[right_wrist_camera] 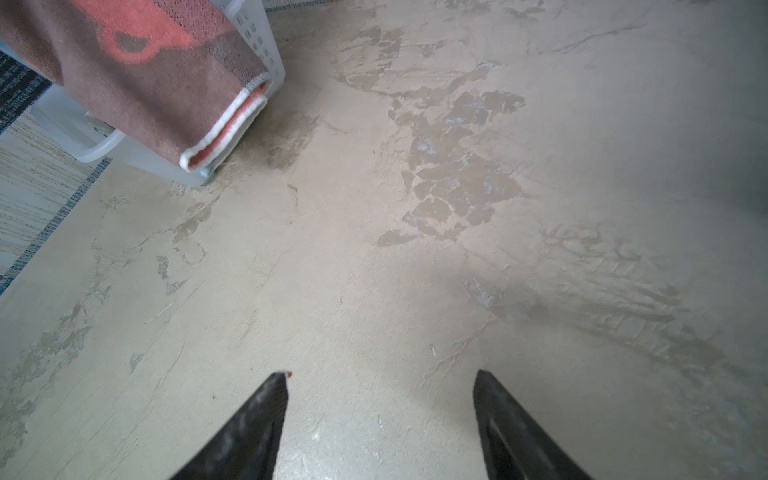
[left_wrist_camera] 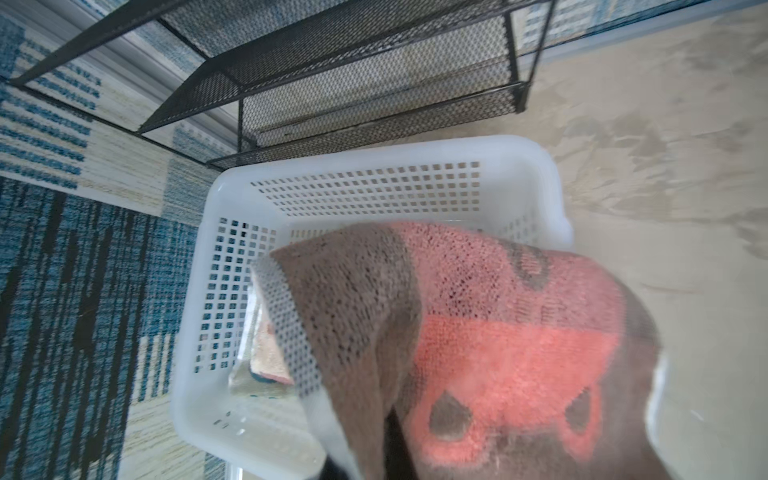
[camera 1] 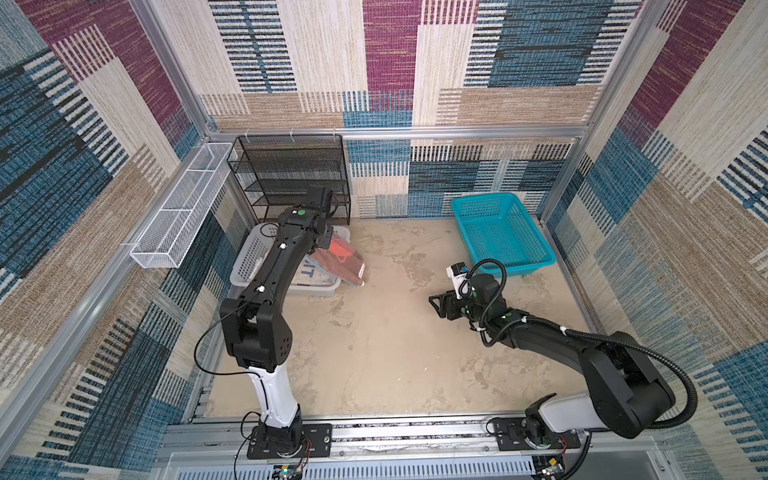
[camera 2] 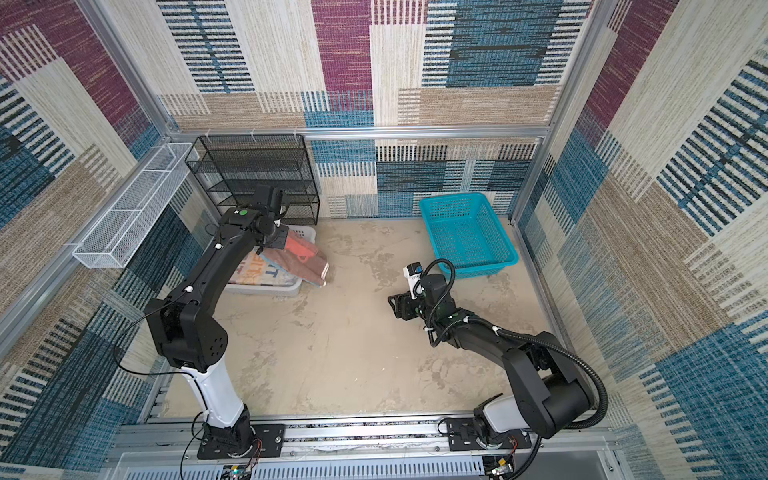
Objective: Fold and stack the towels
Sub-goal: 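Carry the folded towel into the white basket with the left gripper, then release the towel onto the RABBIT towel with the left gripper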
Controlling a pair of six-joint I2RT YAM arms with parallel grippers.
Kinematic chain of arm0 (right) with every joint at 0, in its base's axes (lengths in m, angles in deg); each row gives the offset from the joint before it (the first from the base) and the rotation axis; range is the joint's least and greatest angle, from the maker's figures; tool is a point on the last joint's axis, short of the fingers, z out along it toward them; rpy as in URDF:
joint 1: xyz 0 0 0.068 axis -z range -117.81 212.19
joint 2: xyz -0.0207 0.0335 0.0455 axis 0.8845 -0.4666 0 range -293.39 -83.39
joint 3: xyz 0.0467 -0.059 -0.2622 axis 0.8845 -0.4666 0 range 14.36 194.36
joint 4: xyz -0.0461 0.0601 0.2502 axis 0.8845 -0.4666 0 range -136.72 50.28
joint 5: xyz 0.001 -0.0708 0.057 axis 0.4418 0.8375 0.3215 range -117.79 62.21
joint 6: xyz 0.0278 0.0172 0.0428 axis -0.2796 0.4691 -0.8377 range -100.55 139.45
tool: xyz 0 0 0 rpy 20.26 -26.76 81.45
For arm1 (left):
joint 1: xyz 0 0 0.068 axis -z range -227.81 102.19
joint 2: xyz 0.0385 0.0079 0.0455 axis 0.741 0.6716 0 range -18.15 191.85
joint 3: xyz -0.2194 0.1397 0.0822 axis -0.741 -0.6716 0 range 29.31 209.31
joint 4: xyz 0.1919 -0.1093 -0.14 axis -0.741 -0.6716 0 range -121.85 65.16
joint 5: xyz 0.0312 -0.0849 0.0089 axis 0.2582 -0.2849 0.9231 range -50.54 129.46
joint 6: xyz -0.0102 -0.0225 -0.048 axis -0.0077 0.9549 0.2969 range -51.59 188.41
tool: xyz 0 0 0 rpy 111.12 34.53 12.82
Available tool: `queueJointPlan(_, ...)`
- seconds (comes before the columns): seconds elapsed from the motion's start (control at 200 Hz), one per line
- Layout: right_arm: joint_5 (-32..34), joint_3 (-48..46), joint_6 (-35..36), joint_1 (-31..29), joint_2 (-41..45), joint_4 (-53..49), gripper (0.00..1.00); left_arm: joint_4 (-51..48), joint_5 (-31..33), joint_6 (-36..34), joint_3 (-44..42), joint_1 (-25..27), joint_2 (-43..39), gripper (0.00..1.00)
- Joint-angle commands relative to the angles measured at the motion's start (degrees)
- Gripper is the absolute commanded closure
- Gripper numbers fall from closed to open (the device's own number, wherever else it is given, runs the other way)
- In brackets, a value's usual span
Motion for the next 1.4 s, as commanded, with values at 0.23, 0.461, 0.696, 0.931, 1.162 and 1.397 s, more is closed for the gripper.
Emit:
queueJointPlan(0.23,-1.4,0.5,1.0,0.0,-0.6,1.3,0.27,-0.5,8.2,-1.3,2.6,-5.2,4.3,1.0)
queueJointPlan(0.461,-1.1,0.0,1.3,0.0,0.0,1.3,0.27,4.2,9.6,-2.7,1.5,-6.8,6.7,1.0)
queueJointPlan(0.696,-0.2,-1.5,1.6,0.0,1.8,1.3,0.27,7.1,13.4,-3.8,-0.5,-7.7,8.3,1.0)
queueJointPlan(0.931,-0.9,-1.3,1.7,0.0,1.0,1.3,0.27,9.7,14.5,-4.3,-3.4,-9.4,8.3,1.0)
queueJointPlan(1.162,-1.9,-0.9,1.3,0.0,0.5,1.5,0.27,13.1,15.0,-5.9,-6.9,-10.6,10.3,0.58)
queueJointPlan(1.397,-0.2,-0.9,1.5,0.0,1.1,0.4,0.27,12.8,13.5,-3.6,-7.4,-11.2,11.7,0.34)
